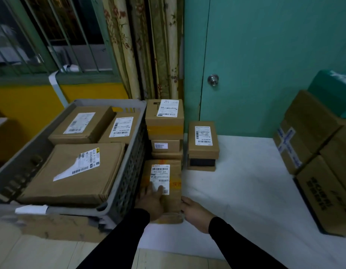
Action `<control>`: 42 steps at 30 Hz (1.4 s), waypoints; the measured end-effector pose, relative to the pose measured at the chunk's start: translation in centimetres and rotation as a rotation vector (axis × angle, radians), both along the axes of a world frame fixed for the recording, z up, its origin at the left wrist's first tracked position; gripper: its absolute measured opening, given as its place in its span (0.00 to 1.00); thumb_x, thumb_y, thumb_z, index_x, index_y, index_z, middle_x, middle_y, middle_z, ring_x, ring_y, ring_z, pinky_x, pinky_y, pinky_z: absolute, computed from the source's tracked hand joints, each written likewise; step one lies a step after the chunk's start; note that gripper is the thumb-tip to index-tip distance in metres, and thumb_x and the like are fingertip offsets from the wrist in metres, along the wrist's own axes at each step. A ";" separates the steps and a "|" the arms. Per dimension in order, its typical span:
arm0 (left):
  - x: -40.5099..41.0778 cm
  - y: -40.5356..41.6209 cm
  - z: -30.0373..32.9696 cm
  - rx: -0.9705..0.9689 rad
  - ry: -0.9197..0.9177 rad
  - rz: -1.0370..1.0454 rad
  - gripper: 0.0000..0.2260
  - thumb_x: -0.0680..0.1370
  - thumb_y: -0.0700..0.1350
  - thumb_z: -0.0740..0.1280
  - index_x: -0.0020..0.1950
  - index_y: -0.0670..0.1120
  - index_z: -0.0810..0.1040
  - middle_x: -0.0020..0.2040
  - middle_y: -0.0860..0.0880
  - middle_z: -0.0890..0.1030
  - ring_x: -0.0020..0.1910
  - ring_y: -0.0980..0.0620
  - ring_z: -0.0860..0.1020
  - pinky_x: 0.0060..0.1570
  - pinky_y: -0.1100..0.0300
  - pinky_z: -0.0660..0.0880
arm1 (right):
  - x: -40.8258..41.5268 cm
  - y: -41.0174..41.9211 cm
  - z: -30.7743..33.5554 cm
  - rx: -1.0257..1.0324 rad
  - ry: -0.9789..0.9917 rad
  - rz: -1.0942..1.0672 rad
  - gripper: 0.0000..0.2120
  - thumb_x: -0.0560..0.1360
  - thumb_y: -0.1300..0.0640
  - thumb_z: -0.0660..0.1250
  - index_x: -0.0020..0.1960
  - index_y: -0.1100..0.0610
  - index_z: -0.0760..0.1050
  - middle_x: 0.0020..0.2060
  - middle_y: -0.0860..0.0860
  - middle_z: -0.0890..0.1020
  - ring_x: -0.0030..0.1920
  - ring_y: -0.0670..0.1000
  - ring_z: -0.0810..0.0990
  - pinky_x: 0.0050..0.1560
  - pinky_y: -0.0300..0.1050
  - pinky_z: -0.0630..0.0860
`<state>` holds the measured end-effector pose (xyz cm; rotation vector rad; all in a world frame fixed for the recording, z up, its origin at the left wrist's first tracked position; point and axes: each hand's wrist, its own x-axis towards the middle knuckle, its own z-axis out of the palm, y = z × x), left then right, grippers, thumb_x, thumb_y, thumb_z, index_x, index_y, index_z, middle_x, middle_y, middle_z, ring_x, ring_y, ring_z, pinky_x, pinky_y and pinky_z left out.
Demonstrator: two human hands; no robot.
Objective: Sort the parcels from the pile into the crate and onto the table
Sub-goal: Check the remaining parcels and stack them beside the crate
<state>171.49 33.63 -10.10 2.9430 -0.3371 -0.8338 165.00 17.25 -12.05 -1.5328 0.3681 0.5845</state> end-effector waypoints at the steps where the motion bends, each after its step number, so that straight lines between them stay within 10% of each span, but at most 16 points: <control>1: 0.1 0.1 0.0 0.001 0.003 -0.007 0.28 0.84 0.53 0.55 0.83 0.58 0.47 0.83 0.44 0.40 0.81 0.38 0.41 0.79 0.41 0.46 | 0.0 0.0 0.0 0.013 0.005 -0.001 0.12 0.84 0.55 0.61 0.67 0.47 0.73 0.58 0.47 0.83 0.60 0.48 0.81 0.54 0.37 0.74; 8: 1.3 -1.2 2.4 -0.044 -0.041 -0.032 0.26 0.84 0.55 0.54 0.82 0.53 0.54 0.83 0.42 0.50 0.80 0.37 0.52 0.78 0.43 0.53 | -0.2 -2.8 1.1 -0.262 0.031 -0.048 0.25 0.84 0.43 0.58 0.76 0.54 0.67 0.63 0.49 0.74 0.66 0.51 0.73 0.74 0.50 0.67; 13: 2.3 -9.4 7.0 -0.325 -0.130 -0.179 0.20 0.84 0.54 0.58 0.74 0.51 0.70 0.73 0.43 0.73 0.68 0.42 0.73 0.70 0.47 0.70 | -1.6 -10.6 5.5 -0.383 -0.162 -0.258 0.21 0.84 0.47 0.61 0.71 0.58 0.73 0.60 0.50 0.76 0.68 0.56 0.75 0.73 0.54 0.70; 21: -2.1 -27.3 14.1 -0.701 0.004 -0.172 0.24 0.84 0.57 0.58 0.77 0.47 0.67 0.74 0.41 0.71 0.72 0.42 0.71 0.72 0.52 0.67 | -8.6 -26.4 14.6 -0.642 -0.483 -0.839 0.10 0.83 0.54 0.64 0.54 0.59 0.80 0.45 0.56 0.83 0.47 0.53 0.80 0.53 0.52 0.76; 29: -9.7 -42.0 15.6 -0.917 0.294 -0.185 0.23 0.81 0.58 0.60 0.68 0.44 0.77 0.71 0.44 0.76 0.68 0.44 0.74 0.69 0.51 0.70 | -19.0 -41.2 18.5 -0.919 -0.439 -1.297 0.18 0.83 0.45 0.62 0.62 0.58 0.77 0.59 0.56 0.80 0.56 0.56 0.79 0.59 0.58 0.77; 38: -15.2 -49.9 14.5 -1.030 0.589 0.041 0.24 0.84 0.56 0.61 0.76 0.47 0.70 0.71 0.49 0.76 0.69 0.46 0.74 0.65 0.58 0.70 | -21.8 -47.1 15.9 -0.465 -0.141 -1.211 0.33 0.84 0.41 0.60 0.82 0.55 0.54 0.79 0.56 0.62 0.75 0.62 0.67 0.69 0.55 0.70; 42: -14.6 -51.9 11.3 -1.051 0.621 0.066 0.53 0.63 0.73 0.64 0.82 0.49 0.57 0.74 0.50 0.72 0.68 0.45 0.75 0.69 0.49 0.72 | -20.9 -47.2 14.6 -0.439 -0.170 -1.229 0.29 0.84 0.42 0.60 0.78 0.57 0.63 0.73 0.57 0.71 0.68 0.62 0.73 0.61 0.53 0.72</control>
